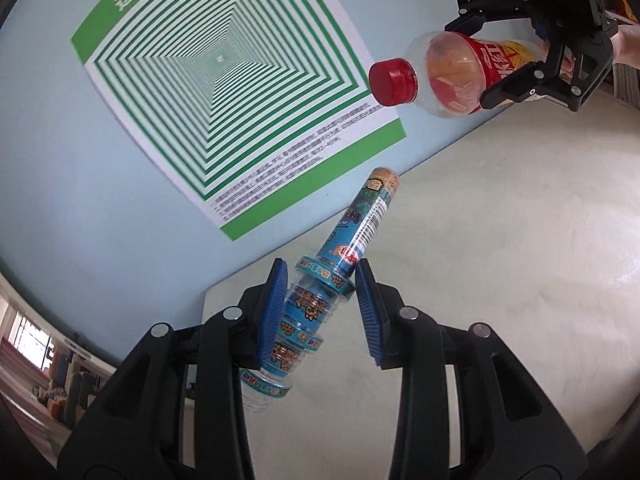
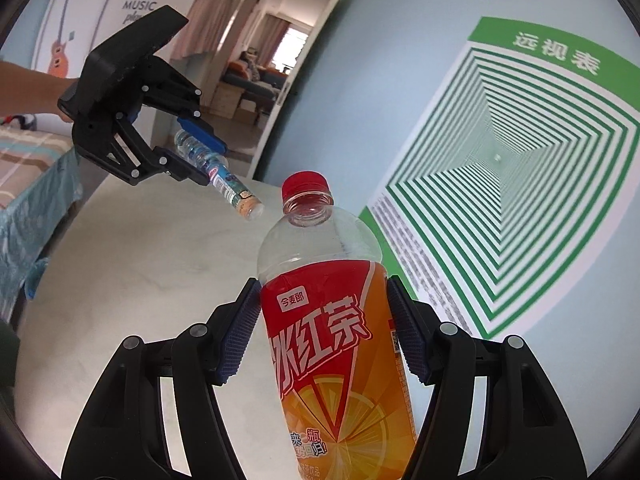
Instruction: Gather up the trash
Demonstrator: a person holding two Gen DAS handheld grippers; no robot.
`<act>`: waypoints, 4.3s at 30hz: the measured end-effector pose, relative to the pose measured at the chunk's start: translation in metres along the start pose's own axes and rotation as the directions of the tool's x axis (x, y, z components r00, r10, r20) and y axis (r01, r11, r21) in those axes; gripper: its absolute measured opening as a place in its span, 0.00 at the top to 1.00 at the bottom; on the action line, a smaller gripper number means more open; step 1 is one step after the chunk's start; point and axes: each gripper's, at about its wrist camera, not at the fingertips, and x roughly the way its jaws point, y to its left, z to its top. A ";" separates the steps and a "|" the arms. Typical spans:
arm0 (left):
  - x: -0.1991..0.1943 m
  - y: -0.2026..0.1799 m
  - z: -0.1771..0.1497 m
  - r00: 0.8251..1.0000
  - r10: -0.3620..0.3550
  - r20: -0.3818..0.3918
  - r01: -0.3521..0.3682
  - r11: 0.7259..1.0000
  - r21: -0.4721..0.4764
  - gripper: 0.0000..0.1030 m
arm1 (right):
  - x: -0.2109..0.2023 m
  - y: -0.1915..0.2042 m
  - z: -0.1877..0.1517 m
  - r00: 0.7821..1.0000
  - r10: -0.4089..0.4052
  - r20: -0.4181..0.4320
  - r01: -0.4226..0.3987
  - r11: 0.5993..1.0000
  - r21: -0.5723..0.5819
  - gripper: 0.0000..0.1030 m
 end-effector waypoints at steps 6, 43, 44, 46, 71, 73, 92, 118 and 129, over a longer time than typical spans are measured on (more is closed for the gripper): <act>-0.054 0.027 -0.060 0.996 0.087 -0.037 -0.090 0.992 -0.084 0.68 | 0.025 0.049 0.043 0.994 0.100 0.049 -0.096 0.992 -0.083 0.38; -0.212 -0.116 -0.665 0.744 -0.168 -0.647 -0.434 0.614 -0.659 0.68 | 0.402 0.716 0.168 0.353 0.867 -0.352 -0.926 0.378 0.003 0.38; -0.205 -0.123 -0.681 0.736 -0.189 -0.650 -0.434 0.605 -0.667 0.68 | 0.413 0.734 0.154 0.342 0.859 -0.381 -0.925 0.380 0.025 0.38; -0.192 -0.137 -0.713 0.714 -0.238 -0.658 -0.441 0.577 -0.687 0.68 | 0.431 0.766 0.128 0.318 0.845 -0.431 -0.922 0.380 0.066 0.38; -0.109 -0.199 -0.803 0.603 -0.417 -0.680 -0.487 0.482 -0.728 0.28 | 0.512 0.829 0.052 0.332 0.770 -0.545 -0.845 0.499 0.191 0.24; -0.115 -0.197 -0.796 0.606 -0.414 -0.679 -0.489 0.479 -0.729 0.26 | 0.508 0.813 0.057 0.339 0.774 -0.535 -0.837 0.508 0.205 0.23; -0.185 -0.114 -0.651 0.617 -0.200 -0.761 -0.606 0.496 -0.622 0.07 | 0.358 0.628 0.166 0.559 0.762 -0.328 -0.791 0.608 0.064 0.12; -0.068 -0.022 -0.238 0.902 0.136 -0.410 -0.357 0.769 -0.530 0.07 | 0.157 0.204 0.017 0.948 0.242 -0.209 -0.091 0.831 0.548 0.11; 0.007 -0.081 -0.103 0.975 0.003 -0.224 -0.116 0.864 -0.491 0.07 | 0.103 0.121 -0.086 0.938 0.057 -0.343 0.214 0.682 0.700 0.10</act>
